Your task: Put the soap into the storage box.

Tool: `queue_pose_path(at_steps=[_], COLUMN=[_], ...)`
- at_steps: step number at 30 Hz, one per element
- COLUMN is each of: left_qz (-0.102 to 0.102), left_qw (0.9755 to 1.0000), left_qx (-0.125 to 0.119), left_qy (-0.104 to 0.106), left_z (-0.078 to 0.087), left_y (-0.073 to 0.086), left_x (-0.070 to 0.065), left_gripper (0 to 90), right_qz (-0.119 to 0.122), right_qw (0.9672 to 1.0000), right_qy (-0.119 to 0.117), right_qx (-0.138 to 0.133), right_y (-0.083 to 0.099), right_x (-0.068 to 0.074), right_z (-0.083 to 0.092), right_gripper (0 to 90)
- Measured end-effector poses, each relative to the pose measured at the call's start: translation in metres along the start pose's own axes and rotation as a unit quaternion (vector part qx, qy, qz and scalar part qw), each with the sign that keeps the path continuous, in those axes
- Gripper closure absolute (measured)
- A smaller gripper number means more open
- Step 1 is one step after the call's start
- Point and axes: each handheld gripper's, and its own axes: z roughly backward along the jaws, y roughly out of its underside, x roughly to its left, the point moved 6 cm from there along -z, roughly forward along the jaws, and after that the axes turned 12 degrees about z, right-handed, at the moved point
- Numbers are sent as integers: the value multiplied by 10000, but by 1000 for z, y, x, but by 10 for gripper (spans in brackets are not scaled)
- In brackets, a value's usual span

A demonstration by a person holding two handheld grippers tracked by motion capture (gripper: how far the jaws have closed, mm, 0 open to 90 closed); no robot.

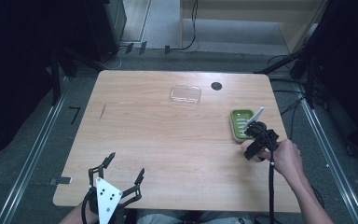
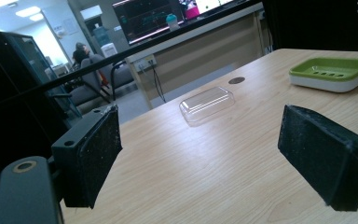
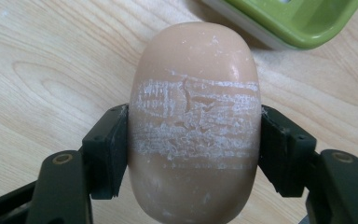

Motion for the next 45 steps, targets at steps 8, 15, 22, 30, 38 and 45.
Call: queue_pose_path(at_steps=[8,15,22,30,38,45], left_qz=[-5,1,-2,0,2,12], left_qw=[10000,10000,10000,10000,10000,10000], left_qx=[5,-1,1,1,-2,-5], left_qy=[9,4,6,8,9,-1], left_z=[0,0,0,0,0,0], left_y=[0,0,0,0,0,0], left_x=[0,0,0,0,0,1], left_gripper=[138,138,138,138,138,138], right_qz=[-44,-114,-128,-194,-308,-403], right_qw=[9999,9997,9996,9993,9984,9978], right_qy=[-3,31,41,53,47,33], right_qx=[-123,-192,-258,-326,-463,-529], right_y=[-6,-13,-17,-22,-30,-39], right_x=[-5,-10,-13,-21,-29,-37], right_z=[6,9,11,14,19,18], right_gripper=[335,335,335,335,336,336])
